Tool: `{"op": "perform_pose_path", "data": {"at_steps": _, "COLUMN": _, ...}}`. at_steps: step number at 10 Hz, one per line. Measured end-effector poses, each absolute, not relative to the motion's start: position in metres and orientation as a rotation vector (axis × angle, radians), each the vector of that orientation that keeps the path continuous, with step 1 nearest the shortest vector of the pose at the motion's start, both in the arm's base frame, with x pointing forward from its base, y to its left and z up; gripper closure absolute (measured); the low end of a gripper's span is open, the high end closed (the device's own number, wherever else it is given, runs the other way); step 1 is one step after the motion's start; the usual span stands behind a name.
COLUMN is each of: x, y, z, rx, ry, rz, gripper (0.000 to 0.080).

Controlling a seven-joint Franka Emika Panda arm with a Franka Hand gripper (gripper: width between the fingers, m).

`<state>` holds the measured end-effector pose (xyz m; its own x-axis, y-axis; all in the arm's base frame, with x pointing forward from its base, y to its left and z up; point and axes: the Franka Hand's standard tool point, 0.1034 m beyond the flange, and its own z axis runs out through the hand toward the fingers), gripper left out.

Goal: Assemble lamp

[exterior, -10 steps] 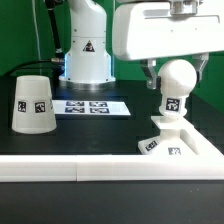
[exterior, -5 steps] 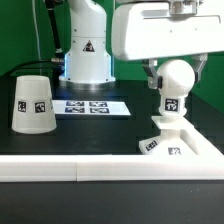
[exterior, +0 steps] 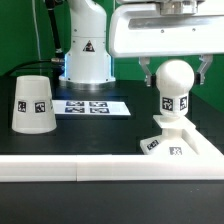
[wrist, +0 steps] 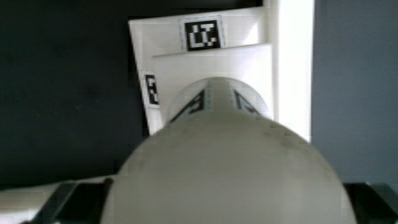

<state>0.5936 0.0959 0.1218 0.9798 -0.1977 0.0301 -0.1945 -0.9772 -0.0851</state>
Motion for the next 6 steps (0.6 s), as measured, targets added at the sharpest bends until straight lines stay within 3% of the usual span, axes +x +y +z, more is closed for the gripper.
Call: {"op": "perform_pose_path", "data": {"at_steps": 6, "x": 0.5939, "y": 0.0972, "z": 0.1208, "rx": -2.846, "ry": 1.071, "rz": 0.021, "gripper": 0.0220}}
